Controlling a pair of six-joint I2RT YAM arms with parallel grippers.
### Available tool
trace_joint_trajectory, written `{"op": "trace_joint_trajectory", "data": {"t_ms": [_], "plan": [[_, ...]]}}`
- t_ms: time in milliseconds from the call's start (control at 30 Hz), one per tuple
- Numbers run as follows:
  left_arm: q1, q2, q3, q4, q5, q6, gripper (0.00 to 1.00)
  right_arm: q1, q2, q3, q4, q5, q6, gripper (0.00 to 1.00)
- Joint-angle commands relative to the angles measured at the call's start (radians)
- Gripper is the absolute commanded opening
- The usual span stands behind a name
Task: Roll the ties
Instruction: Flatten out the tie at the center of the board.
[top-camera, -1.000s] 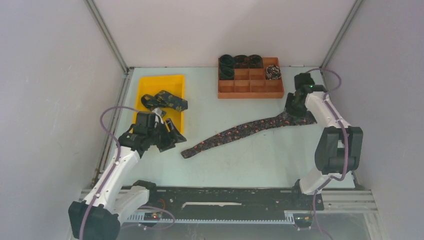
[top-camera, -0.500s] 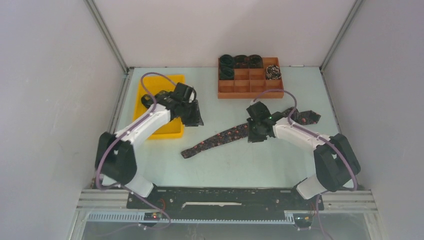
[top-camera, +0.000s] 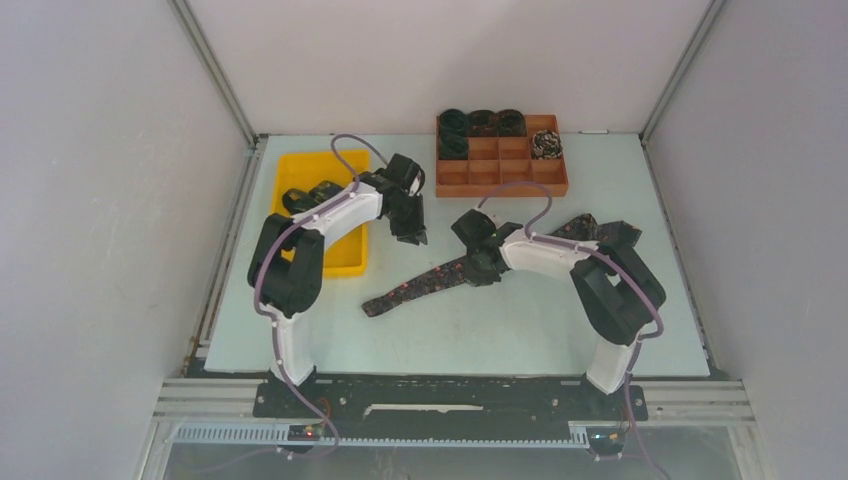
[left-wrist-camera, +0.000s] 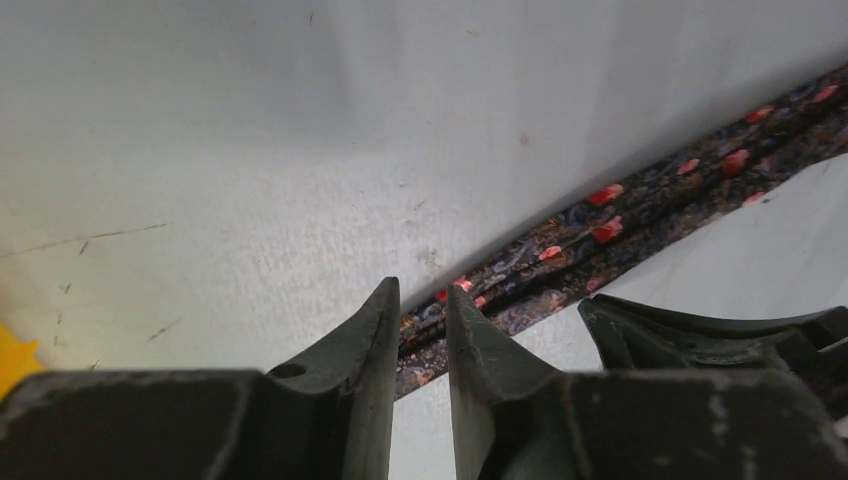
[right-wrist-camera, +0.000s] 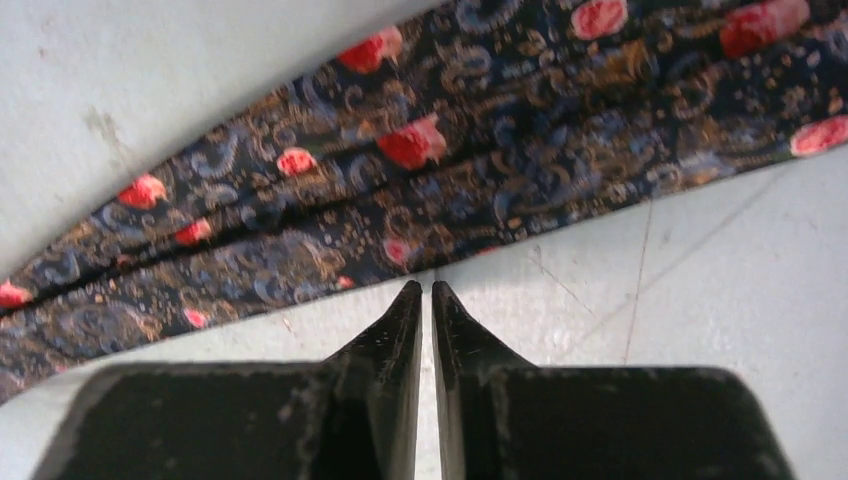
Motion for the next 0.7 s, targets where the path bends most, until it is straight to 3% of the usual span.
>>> {"op": "trace_joint_trajectory", "data": {"t_ms": [0, 233, 667], "plan": [[-0.019, 0.053, 0.055, -0.042, 0.011, 0.032, 0.28, 0.007, 0.08, 0.104, -0.058, 0.072, 0.032, 0.1], [-0.032, 0.135, 0.078, -0.086, 0.043, 0.048, 0.26, 0.003, 0.166, 0.191, -0.083, 0.085, 0.003, 0.09], [-0.052, 0.176, 0.067, -0.095, 0.109, 0.06, 0.24, -0.023, 0.18, 0.258, -0.071, 0.043, -0.08, 0.09]]}}
